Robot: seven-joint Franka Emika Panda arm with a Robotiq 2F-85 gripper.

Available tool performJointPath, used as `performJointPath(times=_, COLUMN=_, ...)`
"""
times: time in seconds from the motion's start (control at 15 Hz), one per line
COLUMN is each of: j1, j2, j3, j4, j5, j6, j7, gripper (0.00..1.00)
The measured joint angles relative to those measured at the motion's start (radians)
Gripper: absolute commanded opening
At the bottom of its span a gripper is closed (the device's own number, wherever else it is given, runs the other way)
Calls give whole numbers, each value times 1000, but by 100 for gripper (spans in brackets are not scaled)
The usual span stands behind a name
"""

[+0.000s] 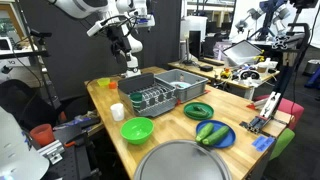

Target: Pour the contents in the white mug into the light green bowl

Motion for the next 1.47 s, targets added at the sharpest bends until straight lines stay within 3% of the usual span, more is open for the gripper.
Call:
performJointPath(times=0.47, j1=38, j2=-5, j3=-21, j4=-41, j5=27, j6=-5, j7=-26, gripper=100)
performJointPath(times=1.07, j1=144, j2=-113, j3=-101, j4=-315, j5=196, j6=1, j7=-411, gripper=100)
performJointPath(times=1.47, j1=154, j2=-128, j3=-111, j4=-321, j5=201, j6=1, j7=-437, gripper=100)
